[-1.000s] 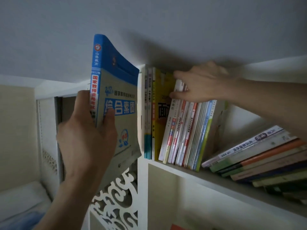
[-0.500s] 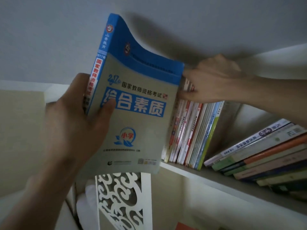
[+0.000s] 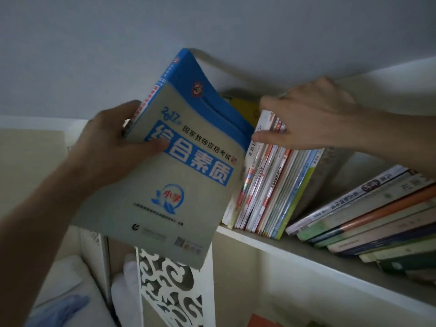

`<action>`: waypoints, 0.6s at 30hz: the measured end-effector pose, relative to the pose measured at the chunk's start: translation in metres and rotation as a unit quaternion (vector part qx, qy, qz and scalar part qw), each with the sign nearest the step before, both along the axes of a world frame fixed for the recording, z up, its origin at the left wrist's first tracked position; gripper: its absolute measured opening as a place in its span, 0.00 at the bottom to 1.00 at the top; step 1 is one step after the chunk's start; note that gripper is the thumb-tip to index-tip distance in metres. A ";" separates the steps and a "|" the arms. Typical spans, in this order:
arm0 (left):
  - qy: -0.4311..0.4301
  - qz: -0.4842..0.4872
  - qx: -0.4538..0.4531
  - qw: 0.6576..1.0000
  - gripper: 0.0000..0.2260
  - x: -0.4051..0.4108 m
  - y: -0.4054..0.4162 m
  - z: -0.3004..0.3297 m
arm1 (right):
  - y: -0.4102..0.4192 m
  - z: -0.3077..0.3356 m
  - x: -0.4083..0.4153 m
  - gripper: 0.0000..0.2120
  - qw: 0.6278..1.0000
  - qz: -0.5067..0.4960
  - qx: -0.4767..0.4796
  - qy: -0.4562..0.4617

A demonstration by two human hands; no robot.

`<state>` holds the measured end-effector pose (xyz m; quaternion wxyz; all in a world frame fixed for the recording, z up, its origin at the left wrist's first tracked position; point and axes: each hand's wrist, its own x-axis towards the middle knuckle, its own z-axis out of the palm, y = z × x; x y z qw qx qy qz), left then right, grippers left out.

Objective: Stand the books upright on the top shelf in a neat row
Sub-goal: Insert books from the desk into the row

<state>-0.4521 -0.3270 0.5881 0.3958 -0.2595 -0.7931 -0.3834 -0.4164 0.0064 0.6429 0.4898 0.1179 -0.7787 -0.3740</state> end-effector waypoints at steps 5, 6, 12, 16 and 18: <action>-0.064 0.025 -0.092 0.993 0.09 -0.020 0.012 0.018 | -0.001 0.000 0.000 0.32 1.000 0.004 -0.009 0.002; -0.050 0.045 -0.119 0.991 0.07 -0.020 0.016 0.016 | -0.001 -0.001 0.000 0.32 1.000 0.005 -0.007 0.004; 0.061 0.042 0.015 0.997 0.06 -0.018 0.037 -0.010 | 0.003 -0.001 0.002 0.32 1.000 0.011 -0.014 0.000; 0.122 0.047 0.067 0.989 0.06 -0.012 0.050 -0.026 | 0.007 -0.002 -0.003 0.36 1.000 0.013 0.007 0.006; 0.141 0.046 0.099 0.984 0.05 -0.013 0.053 -0.027 | 0.010 -0.002 -0.004 0.37 1.000 0.008 0.005 0.013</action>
